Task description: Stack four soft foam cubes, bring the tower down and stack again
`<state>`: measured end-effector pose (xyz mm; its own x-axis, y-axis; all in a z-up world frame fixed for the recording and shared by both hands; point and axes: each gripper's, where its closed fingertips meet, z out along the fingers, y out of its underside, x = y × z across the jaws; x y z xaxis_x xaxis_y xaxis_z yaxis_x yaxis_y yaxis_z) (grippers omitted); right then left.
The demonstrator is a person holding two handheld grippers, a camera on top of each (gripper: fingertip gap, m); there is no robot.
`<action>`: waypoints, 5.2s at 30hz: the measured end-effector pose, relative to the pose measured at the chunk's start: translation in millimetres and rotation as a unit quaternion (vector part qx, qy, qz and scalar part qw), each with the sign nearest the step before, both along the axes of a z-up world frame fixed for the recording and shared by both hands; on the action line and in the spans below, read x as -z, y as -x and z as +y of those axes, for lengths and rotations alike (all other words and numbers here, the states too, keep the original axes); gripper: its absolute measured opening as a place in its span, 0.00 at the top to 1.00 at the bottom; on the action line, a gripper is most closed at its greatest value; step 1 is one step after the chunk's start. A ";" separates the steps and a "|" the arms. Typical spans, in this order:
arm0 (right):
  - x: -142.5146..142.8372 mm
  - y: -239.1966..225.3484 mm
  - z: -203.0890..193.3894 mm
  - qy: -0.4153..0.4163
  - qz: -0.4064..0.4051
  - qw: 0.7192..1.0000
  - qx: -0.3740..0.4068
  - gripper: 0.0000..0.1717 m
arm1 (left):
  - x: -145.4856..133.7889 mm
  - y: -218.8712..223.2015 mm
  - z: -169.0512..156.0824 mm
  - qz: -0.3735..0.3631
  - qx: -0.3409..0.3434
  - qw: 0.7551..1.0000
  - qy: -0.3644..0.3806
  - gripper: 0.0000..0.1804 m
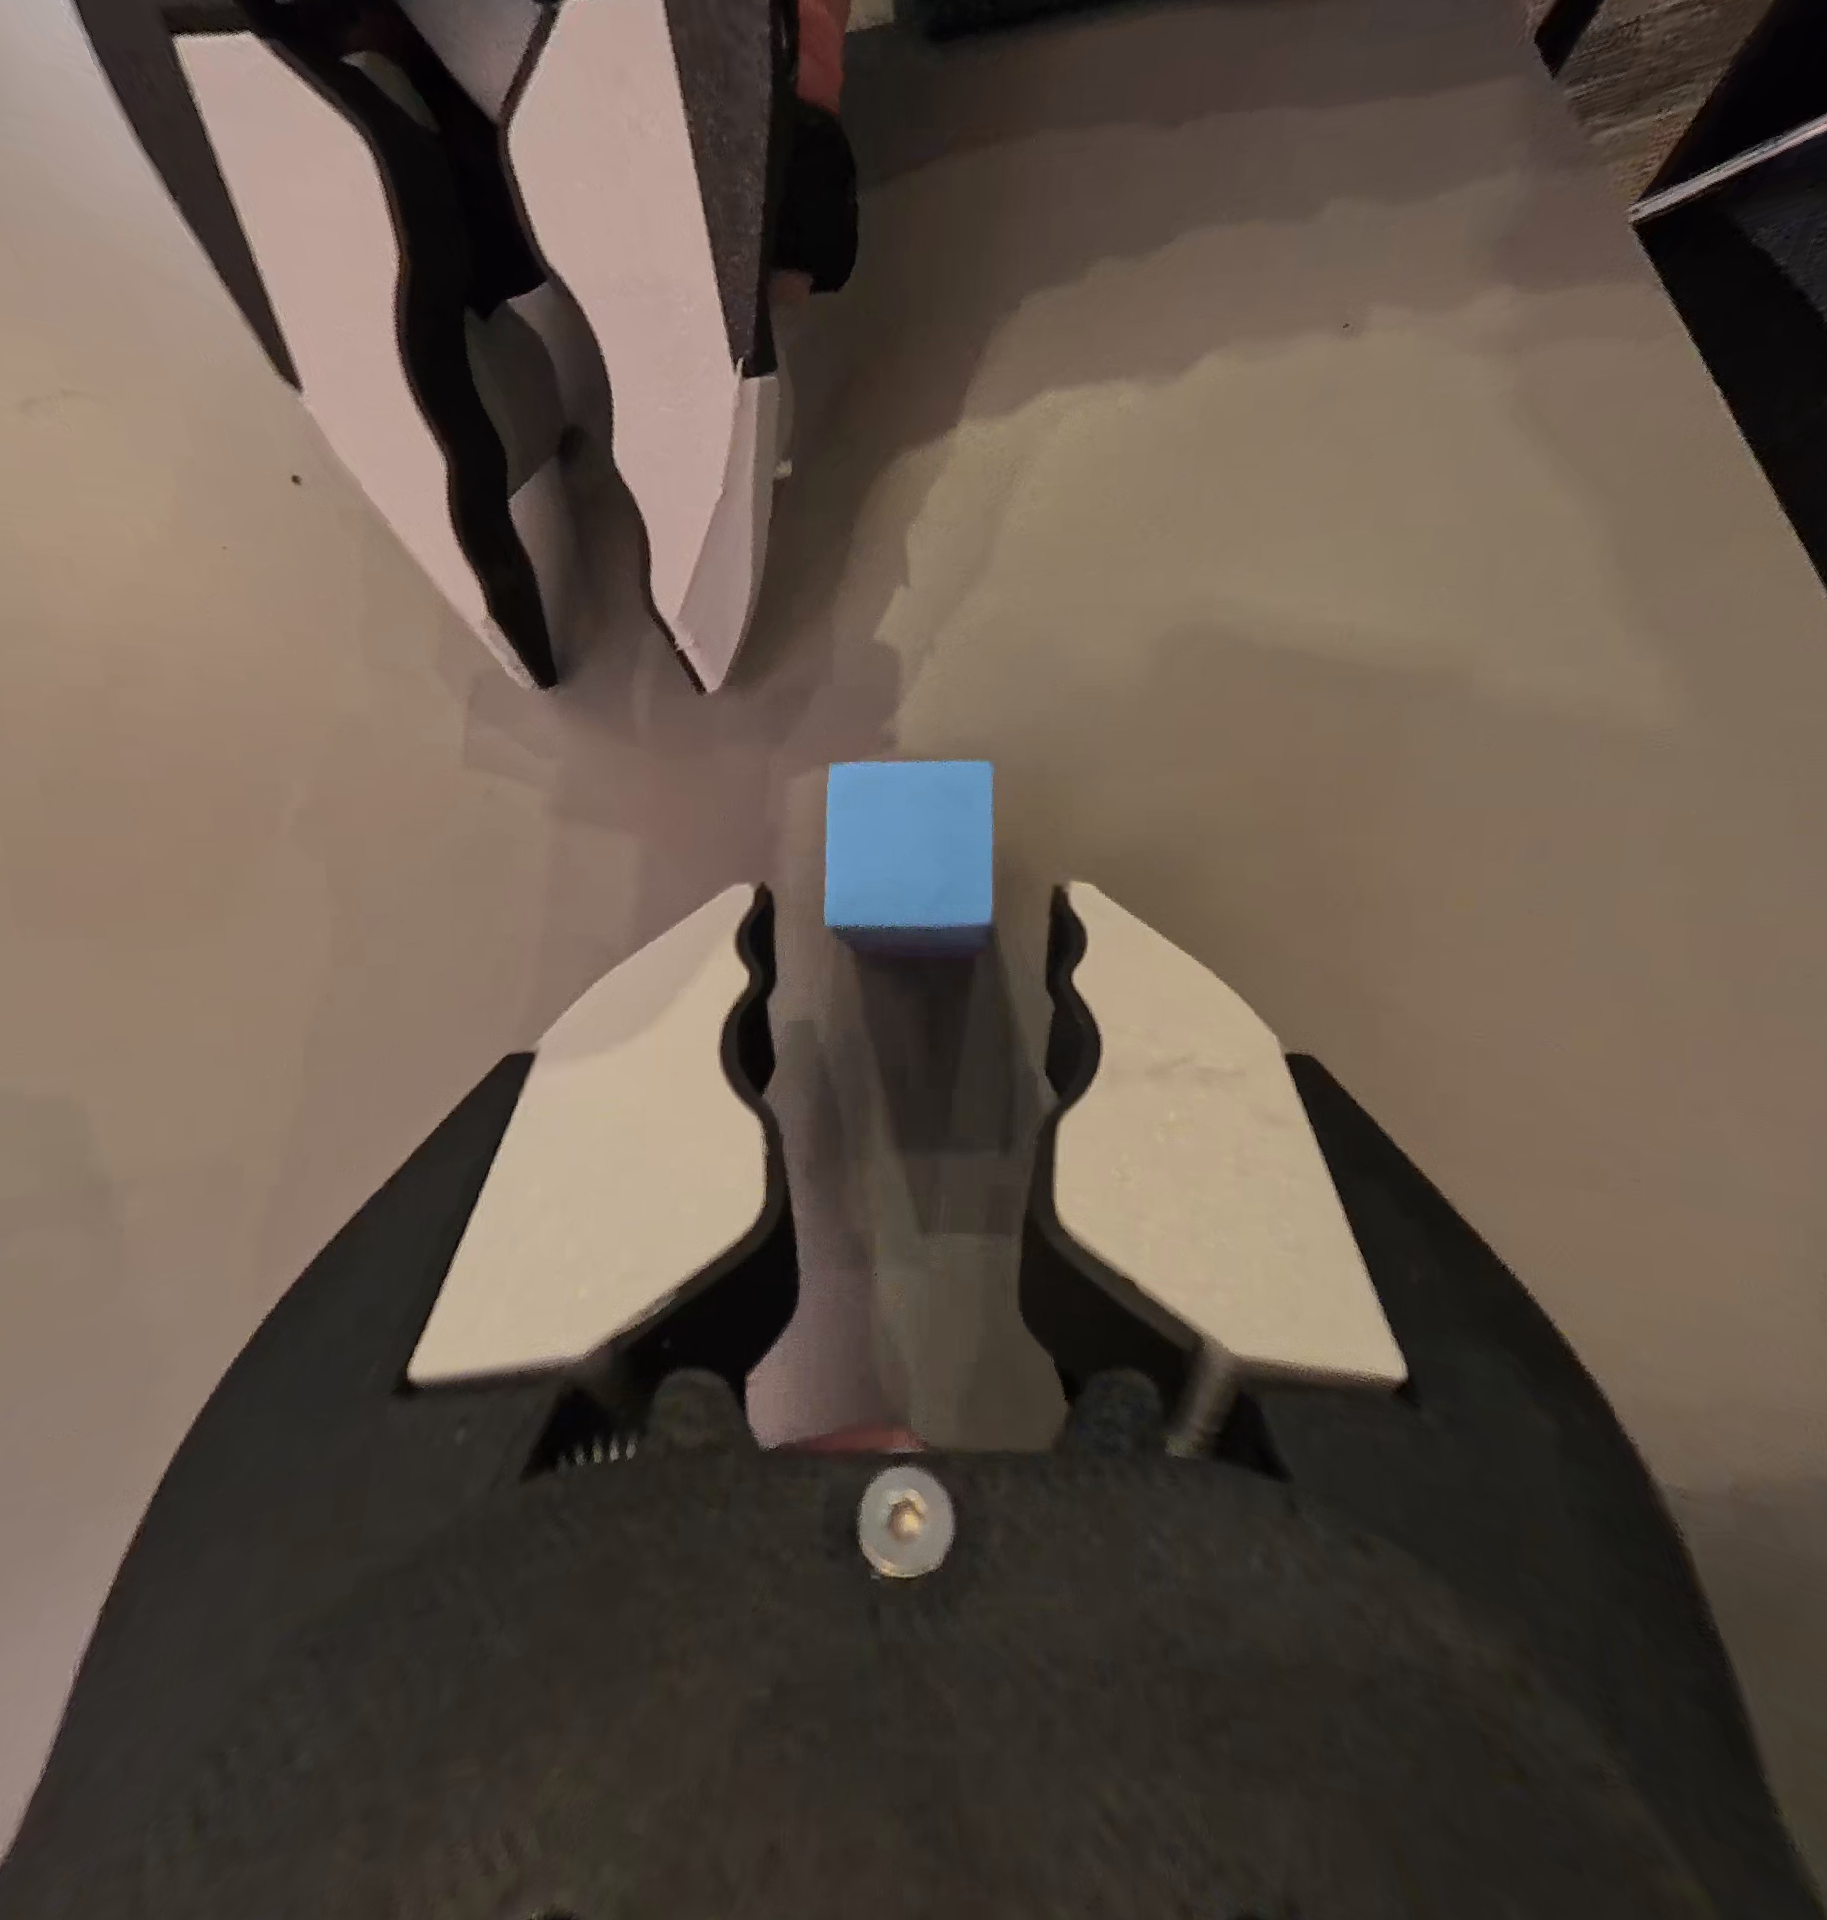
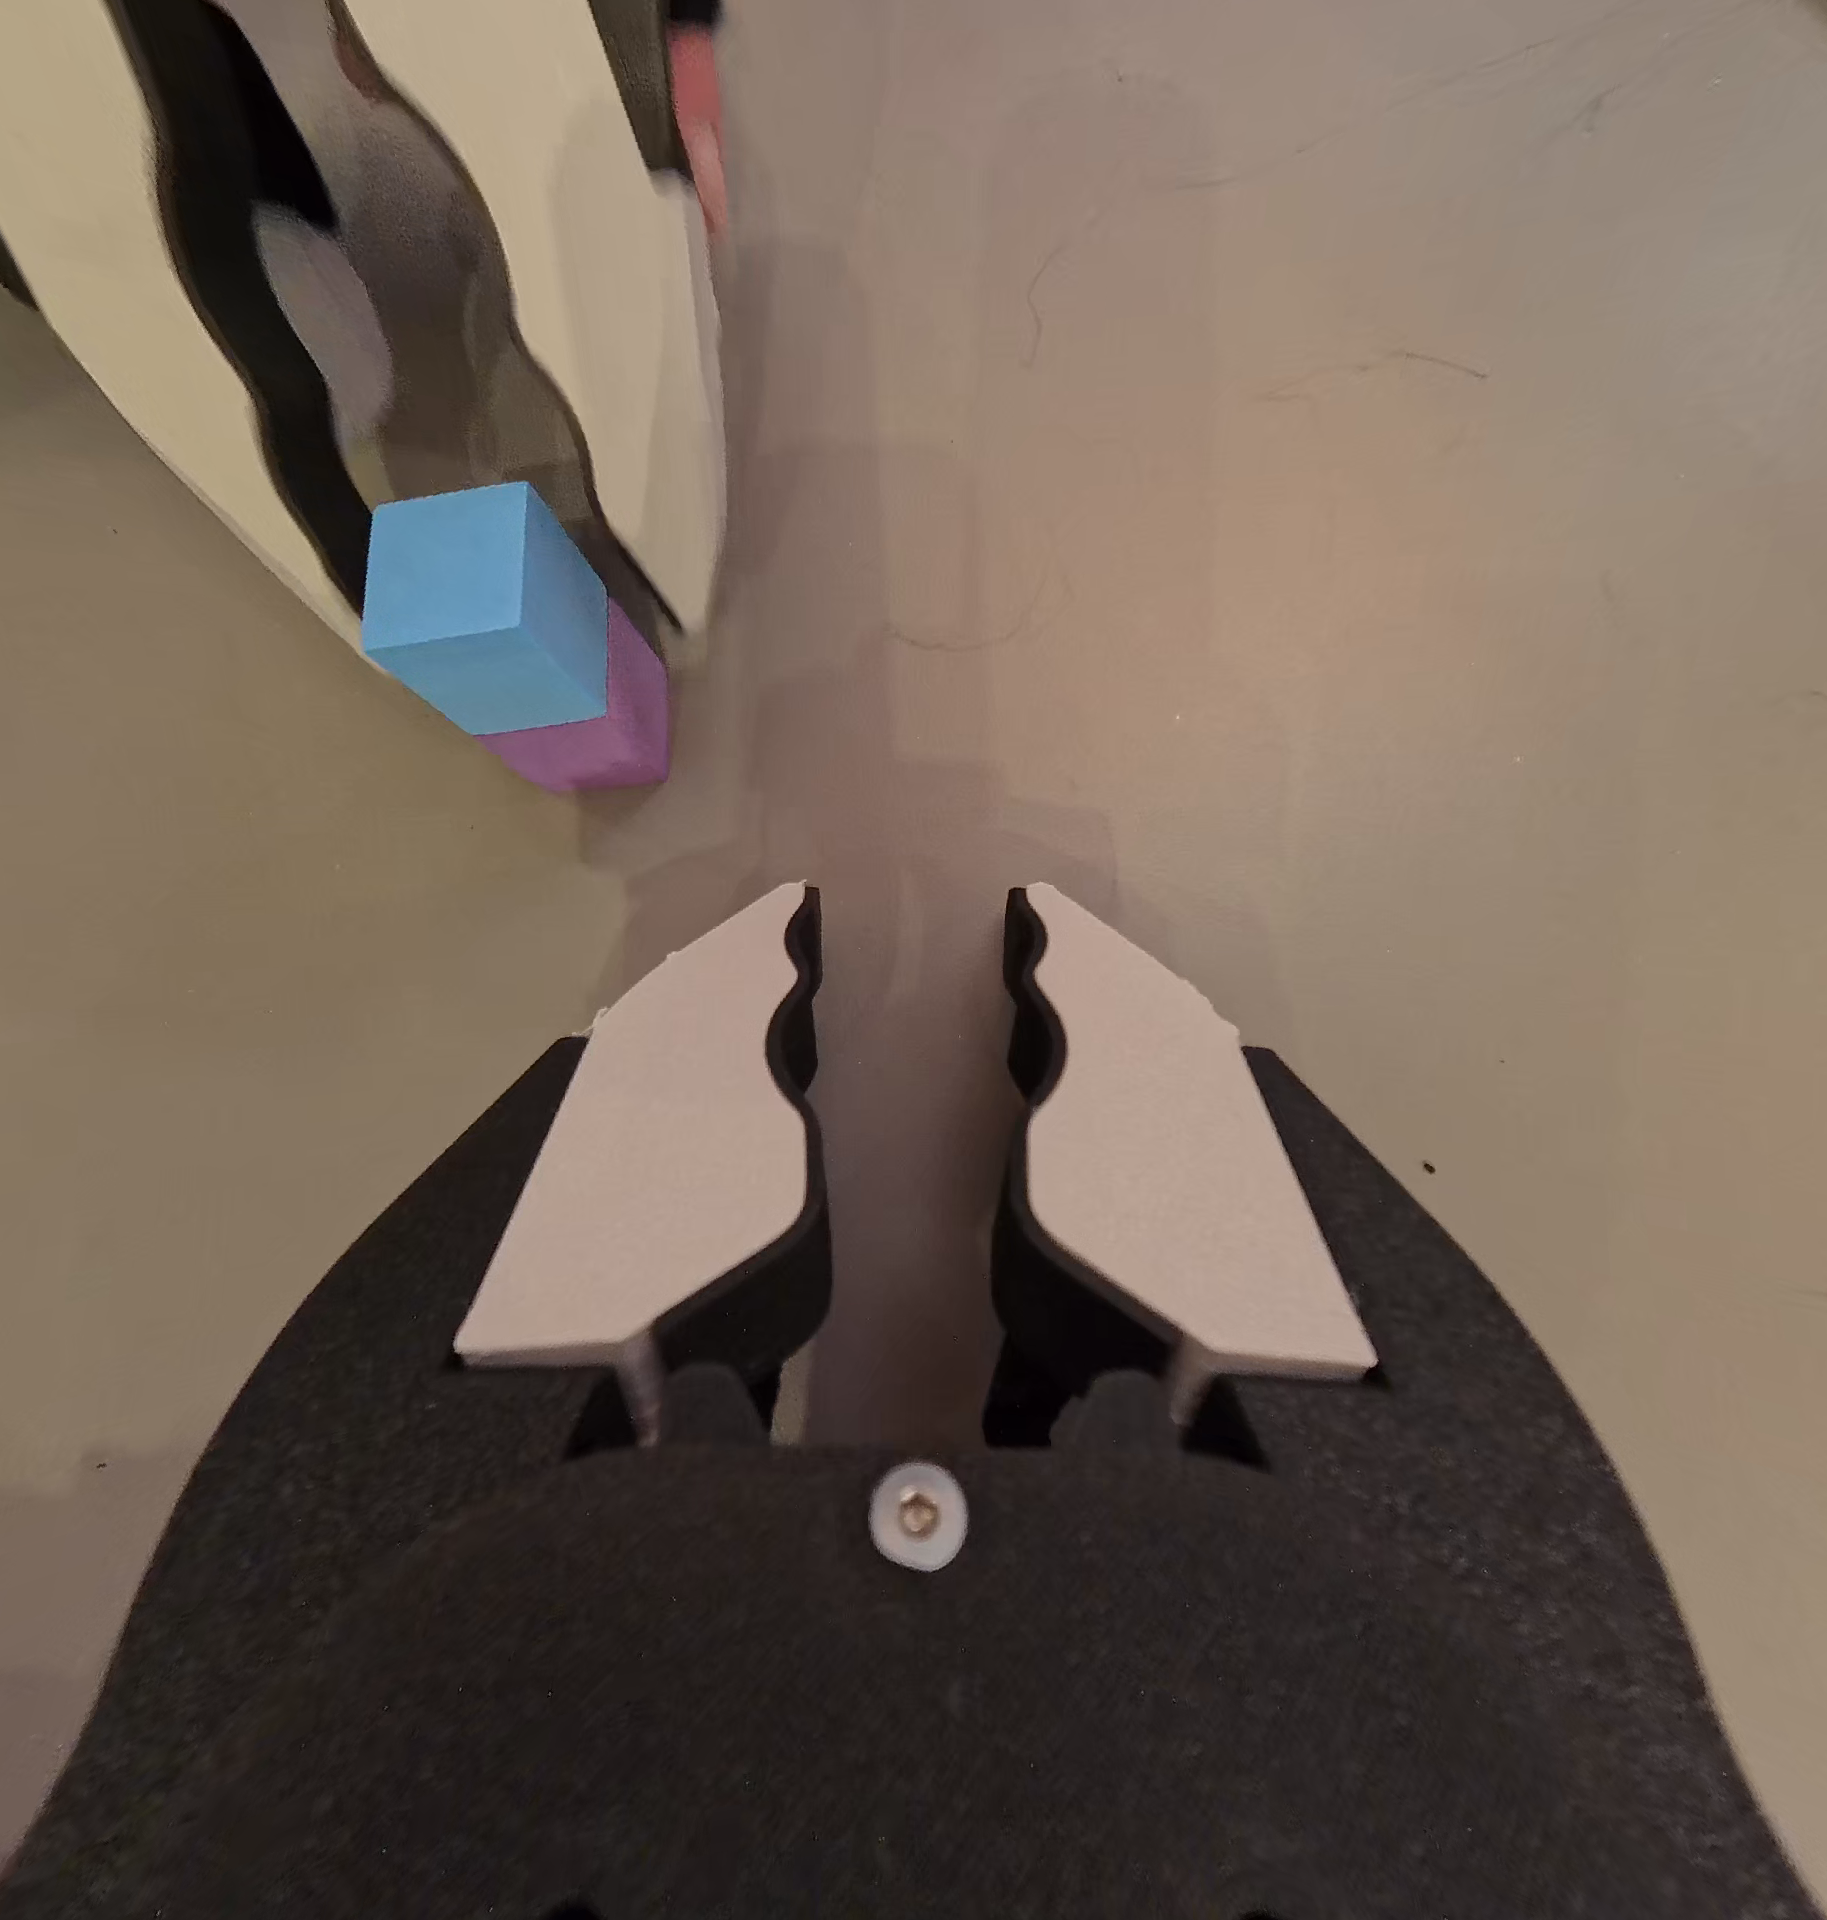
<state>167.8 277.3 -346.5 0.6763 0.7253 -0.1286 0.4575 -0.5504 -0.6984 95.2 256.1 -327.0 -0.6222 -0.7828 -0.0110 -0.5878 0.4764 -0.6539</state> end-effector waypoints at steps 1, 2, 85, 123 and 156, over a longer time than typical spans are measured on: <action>0.0 0.0 0.0 0.000 0.000 1.000 0.000 0.81 | -4.0 5.0 2.4 -0.003 -0.007 1.000 -0.002 0.72; 0.0 0.1 0.0 0.000 0.000 1.000 0.000 0.81 | -8.3 11.4 6.6 -0.007 -0.019 1.000 -0.007 0.72; -1.8 8.8 -1.4 0.005 0.015 1.000 -0.016 0.79 | -33.6 -2.2 -7.0 0.060 0.022 0.996 -0.054 0.84; -1.9 9.0 -1.7 0.006 0.017 1.000 -0.017 0.79 | -20.6 -0.9 -6.6 0.092 0.052 0.994 -0.039 0.82; -0.9 8.5 -0.7 0.001 0.010 1.000 -0.012 0.79 | -10.6 258.8 209.2 0.020 -0.589 0.800 -0.110 0.69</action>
<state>159.3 276.6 -345.6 0.6556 0.7414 -0.1433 0.4575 -0.5409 -0.7058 -163.6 465.2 -316.4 0.5439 -0.8078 -0.2272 -0.7314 -0.3236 -0.6004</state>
